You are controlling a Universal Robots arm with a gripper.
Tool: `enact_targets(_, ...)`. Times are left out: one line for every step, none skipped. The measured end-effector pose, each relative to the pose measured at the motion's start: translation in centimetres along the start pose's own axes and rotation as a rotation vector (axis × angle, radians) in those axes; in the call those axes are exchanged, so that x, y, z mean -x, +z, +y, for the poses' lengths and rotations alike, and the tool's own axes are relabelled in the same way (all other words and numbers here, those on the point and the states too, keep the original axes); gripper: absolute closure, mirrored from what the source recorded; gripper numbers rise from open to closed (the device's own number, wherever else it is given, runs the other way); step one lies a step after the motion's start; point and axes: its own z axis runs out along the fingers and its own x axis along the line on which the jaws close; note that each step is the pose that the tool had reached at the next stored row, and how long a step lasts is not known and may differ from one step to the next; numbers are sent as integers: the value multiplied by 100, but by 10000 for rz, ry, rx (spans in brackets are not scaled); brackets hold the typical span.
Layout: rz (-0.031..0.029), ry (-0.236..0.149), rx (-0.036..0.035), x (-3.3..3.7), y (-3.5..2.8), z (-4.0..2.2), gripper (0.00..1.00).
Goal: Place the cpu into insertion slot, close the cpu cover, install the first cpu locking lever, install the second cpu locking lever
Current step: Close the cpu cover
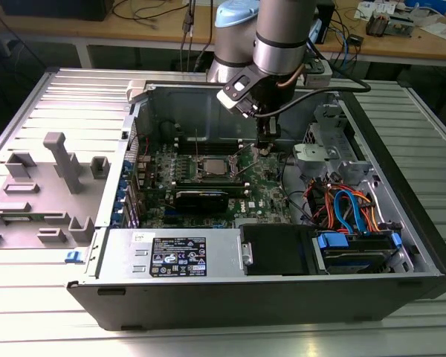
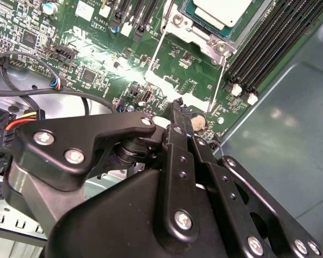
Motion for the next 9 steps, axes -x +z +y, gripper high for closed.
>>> enact_targets(0, 0, 0, 0, 0, 0, 89)
enact_targets(0, 1, 0, 0, 0, 0, 89)
enact_targets(0, 1, 0, 0, 1, 0, 89)
enact_targets(0, 0, 0, 0, 1, 0, 89)
enact_targets(0, 0, 0, 0, 1, 0, 89)
enact_targets(0, 0, 0, 0, 1, 0, 89)
enact_targets(0, 0, 0, 0, 1, 0, 89)
enact_targets(1, -2, 0, 0, 2, 3, 89)
enact_targets(2, 0, 0, 0, 3, 15, 89)
